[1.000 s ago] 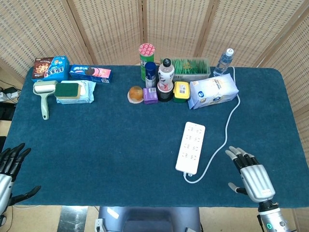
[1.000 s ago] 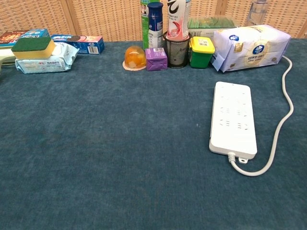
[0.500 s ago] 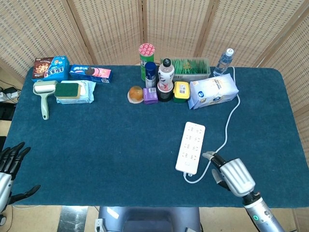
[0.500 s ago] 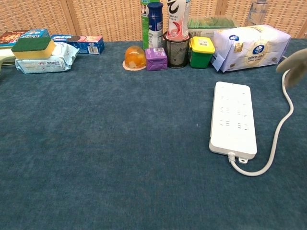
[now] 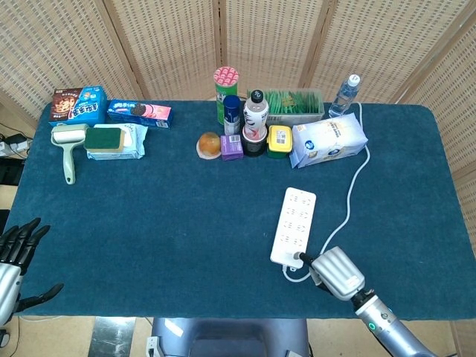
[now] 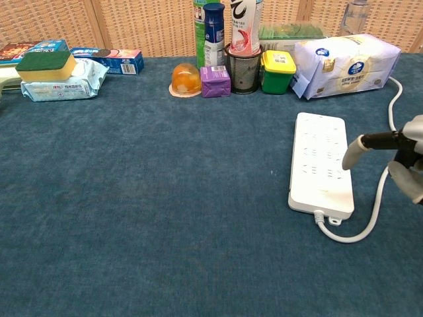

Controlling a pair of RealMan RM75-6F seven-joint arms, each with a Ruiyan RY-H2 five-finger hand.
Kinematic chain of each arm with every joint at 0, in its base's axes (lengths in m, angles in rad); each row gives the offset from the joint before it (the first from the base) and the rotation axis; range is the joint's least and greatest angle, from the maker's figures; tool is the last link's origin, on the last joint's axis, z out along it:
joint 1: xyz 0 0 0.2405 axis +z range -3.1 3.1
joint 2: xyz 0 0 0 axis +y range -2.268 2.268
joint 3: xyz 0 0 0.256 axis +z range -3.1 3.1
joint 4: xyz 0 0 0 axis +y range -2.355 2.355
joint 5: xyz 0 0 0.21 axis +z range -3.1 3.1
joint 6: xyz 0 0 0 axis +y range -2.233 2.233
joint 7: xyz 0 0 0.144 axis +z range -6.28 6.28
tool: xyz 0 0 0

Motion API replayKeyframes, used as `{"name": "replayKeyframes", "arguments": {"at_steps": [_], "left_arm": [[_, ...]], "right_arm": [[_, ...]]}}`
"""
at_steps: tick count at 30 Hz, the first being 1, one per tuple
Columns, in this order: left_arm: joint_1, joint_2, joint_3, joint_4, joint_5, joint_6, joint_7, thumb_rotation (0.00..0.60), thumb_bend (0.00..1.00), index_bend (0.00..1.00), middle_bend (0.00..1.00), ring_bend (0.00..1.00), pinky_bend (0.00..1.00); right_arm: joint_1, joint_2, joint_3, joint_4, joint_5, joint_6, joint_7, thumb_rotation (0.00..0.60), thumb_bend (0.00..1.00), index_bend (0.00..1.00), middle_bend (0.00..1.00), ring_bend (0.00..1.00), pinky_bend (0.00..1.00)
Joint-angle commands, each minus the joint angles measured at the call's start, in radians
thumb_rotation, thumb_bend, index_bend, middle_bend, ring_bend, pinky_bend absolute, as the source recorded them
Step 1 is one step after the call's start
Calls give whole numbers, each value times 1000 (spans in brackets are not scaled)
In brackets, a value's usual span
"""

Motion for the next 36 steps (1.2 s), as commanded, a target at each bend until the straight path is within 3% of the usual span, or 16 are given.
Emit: {"name": "replayKeyframes", "arguments": {"at_steps": [1, 18, 36], "left_arm": [[0, -1, 0, -1, -1, -1, 4, 600, 120, 0, 0, 0, 7], [-8, 1, 0, -10, -11, -21, 18, 600, 120, 0, 0, 0, 7], [-2, 2, 5, 4, 4, -1, 0, 600, 120, 0, 0, 0, 6]], "right_arm": [[17, -10, 10, -19, 36, -35, -50, 600, 865, 277, 916, 1000, 1000], [83, -90, 57, -33, 229, -147, -256, 600, 875, 274, 917, 1000, 1000], [117, -132, 47, -24, 325, -150, -350, 600, 877, 276, 917, 1000, 1000]]}}
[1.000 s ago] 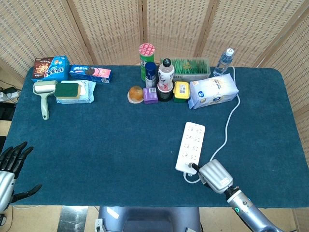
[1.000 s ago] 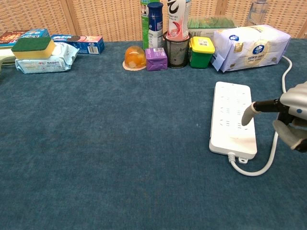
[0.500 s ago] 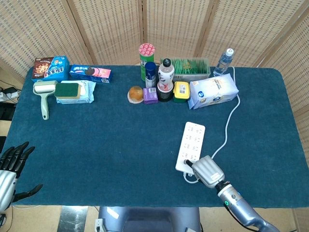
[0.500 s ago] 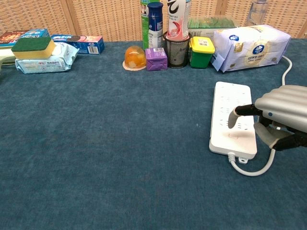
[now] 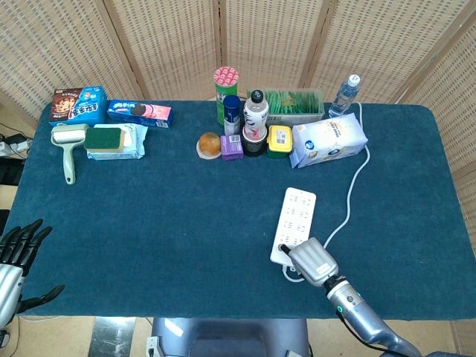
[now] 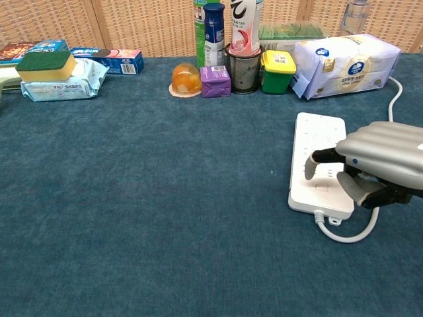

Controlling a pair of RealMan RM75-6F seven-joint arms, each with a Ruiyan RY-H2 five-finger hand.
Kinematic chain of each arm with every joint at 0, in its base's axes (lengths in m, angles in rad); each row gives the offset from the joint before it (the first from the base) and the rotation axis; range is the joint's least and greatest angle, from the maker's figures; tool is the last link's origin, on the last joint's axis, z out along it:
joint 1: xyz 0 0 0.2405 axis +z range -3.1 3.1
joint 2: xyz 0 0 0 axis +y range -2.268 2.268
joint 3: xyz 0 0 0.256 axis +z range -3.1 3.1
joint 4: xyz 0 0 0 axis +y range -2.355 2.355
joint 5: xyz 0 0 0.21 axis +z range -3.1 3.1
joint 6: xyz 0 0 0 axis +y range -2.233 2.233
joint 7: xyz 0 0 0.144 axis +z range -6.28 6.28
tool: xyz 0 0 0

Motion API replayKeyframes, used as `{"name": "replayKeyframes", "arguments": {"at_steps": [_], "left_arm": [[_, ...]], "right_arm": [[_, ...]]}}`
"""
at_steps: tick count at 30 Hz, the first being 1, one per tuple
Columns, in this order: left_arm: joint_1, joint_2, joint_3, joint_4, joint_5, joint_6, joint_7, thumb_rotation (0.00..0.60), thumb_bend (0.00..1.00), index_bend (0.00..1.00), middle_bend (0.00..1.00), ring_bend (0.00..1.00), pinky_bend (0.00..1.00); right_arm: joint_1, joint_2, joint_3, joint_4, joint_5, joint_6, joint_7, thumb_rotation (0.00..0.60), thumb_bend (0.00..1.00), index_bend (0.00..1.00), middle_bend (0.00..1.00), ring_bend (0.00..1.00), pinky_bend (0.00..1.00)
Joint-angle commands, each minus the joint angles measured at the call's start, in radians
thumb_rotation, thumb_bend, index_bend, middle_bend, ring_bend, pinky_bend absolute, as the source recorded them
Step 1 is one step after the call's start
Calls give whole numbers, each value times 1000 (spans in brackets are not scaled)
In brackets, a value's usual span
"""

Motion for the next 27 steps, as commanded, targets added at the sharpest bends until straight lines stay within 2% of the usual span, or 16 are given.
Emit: {"name": "replayKeyframes", "arguments": {"at_steps": [1, 27], "left_arm": [[-1, 1, -1, 1, -3, -1, -2, 600, 120, 0, 0, 0, 6], [-1, 2, 1, 1, -1, -2, -4, 600, 120, 0, 0, 0, 7]], "right_arm": [[0, 0, -9, 4, 0, 5, 1, 600, 877, 276, 917, 1000, 1000], [6, -5, -50, 54, 7, 30, 35, 600, 878, 300, 917, 1000, 1000]]}}
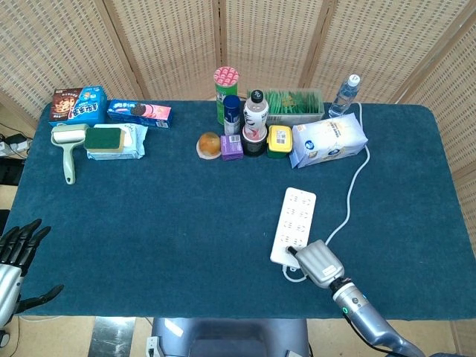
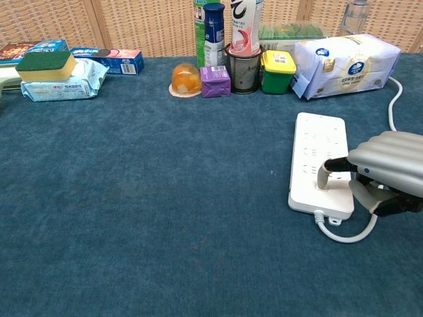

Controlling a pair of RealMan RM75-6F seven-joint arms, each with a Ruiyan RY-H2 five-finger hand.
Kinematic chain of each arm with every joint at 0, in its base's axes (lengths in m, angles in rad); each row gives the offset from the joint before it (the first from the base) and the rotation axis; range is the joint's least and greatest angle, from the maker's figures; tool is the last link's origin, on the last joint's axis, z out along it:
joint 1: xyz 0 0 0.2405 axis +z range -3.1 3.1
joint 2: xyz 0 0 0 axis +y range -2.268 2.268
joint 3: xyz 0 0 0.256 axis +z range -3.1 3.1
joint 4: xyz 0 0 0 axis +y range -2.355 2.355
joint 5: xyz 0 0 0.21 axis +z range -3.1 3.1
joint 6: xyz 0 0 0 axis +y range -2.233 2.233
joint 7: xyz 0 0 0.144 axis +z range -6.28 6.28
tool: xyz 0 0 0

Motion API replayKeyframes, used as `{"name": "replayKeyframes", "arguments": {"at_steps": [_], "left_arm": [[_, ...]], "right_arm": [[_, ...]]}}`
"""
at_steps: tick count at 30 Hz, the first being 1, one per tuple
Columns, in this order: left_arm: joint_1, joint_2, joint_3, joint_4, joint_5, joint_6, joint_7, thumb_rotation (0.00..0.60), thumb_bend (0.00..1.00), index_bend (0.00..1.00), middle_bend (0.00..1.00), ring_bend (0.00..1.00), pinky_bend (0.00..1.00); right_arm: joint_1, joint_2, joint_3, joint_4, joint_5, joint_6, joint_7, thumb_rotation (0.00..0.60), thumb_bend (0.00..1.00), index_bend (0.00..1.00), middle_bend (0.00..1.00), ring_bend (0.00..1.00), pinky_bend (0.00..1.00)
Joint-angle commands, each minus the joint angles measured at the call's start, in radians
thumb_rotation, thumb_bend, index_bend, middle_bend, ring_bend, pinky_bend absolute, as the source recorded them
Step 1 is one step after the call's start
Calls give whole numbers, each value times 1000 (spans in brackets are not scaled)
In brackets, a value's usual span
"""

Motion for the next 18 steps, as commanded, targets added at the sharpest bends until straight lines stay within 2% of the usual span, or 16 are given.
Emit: {"name": "replayKeyframes", "arguments": {"at_steps": [1, 18], "left_arm": [[-1, 1, 0, 0, -1, -2, 0, 600, 120, 0, 0, 0, 7], [0, 3, 1, 3, 0, 3, -10, 600, 119, 0, 0, 0, 7]], "right_arm": [[1, -2, 0, 5, 4, 0, 2, 600, 878, 300, 917, 1000, 1000], [0, -21, -17, 24, 10, 10, -18, 600, 878, 317, 917, 1000, 1000]]}}
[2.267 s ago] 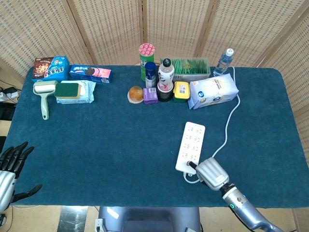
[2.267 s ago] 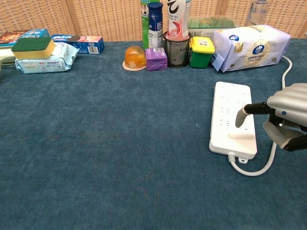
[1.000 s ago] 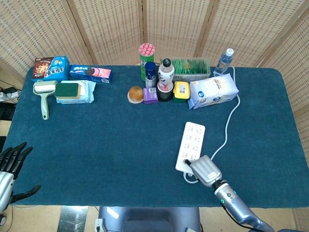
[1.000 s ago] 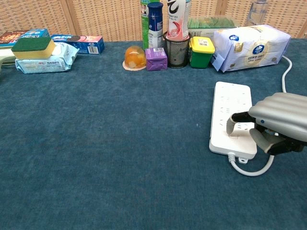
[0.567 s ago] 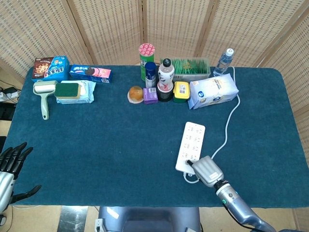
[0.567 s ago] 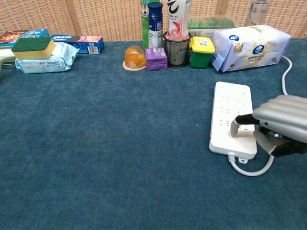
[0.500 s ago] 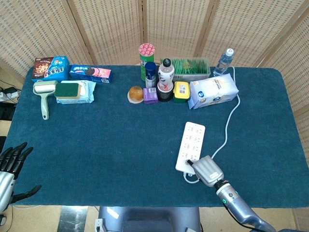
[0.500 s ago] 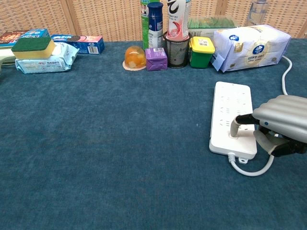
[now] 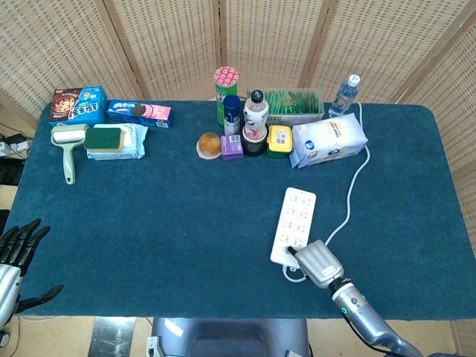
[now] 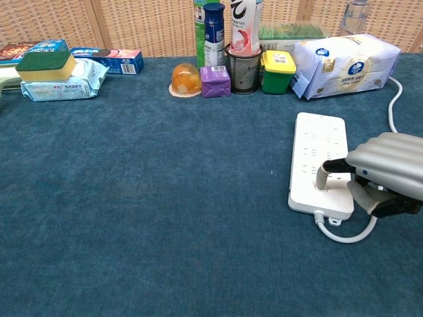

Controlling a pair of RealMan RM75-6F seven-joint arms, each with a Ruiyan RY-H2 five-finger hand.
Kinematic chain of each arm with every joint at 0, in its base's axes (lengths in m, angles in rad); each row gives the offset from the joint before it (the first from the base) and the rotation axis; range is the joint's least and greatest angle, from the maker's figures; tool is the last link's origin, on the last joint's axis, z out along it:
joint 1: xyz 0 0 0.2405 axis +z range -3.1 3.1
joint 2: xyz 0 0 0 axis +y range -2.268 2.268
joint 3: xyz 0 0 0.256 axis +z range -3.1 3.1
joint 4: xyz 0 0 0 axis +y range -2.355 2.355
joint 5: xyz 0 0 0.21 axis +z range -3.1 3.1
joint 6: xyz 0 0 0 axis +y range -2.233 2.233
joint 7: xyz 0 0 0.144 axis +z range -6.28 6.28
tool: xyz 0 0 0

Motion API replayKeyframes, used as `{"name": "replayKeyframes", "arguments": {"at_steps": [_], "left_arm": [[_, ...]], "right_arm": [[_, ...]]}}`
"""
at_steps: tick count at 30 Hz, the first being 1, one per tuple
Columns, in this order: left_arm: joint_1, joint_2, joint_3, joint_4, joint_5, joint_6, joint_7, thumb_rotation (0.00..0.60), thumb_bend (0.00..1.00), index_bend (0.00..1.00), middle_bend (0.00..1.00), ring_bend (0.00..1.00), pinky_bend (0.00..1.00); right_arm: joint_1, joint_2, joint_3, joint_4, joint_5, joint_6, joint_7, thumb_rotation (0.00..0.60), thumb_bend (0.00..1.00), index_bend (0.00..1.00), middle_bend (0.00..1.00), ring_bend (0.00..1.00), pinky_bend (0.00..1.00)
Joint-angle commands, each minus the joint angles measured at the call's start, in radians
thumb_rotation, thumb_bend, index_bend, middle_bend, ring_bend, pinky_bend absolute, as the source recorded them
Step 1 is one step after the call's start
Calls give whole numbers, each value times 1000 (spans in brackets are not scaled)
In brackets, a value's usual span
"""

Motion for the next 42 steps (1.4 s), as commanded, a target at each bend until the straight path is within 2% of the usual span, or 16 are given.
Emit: {"name": "replayKeyframes", "arguments": {"at_steps": [1, 10, 23, 29, 38, 40, 41, 42], "left_arm": [[0, 1, 1, 1, 2, 0, -2, 600, 119, 0, 0, 0, 6], [1, 4, 1, 4, 3, 6, -13, 600, 120, 0, 0, 0, 6], [1, 7, 2, 7, 5, 6, -21, 600, 120, 0, 0, 0, 6], [0, 11, 5, 13, 10, 7, -36, 600, 120, 0, 0, 0, 7], [0, 15, 10, 18, 22, 11, -47, 600, 118, 0, 0, 0, 6], [1, 15, 11, 19, 23, 12, -48, 600, 119, 0, 0, 0, 7], [2, 15, 12, 19, 24, 12, -48, 600, 119, 0, 0, 0, 7], [2, 15, 13, 19, 24, 12, -48, 600, 119, 0, 0, 0, 6]], "right_arm": [[0, -3, -2, 4, 3, 0, -5, 600, 878, 317, 917, 1000, 1000], [-2, 2, -2, -17, -17, 27, -12, 600, 878, 317, 917, 1000, 1000], [-31, 113, 46, -163, -108, 177, 32, 600, 878, 317, 917, 1000, 1000], [-82, 155, 40, -164, -203, 300, 134, 600, 877, 317, 918, 1000, 1000], [-191, 149, 25, -61, -357, 550, 303, 600, 871, 317, 917, 1000, 1000], [-217, 132, 29, -15, -372, 606, 332, 600, 858, 314, 909, 999, 1000], [-226, 126, 27, 8, -375, 620, 347, 600, 801, 293, 874, 969, 968], [-234, 125, 20, 28, -372, 622, 363, 600, 662, 251, 784, 880, 859]]}}
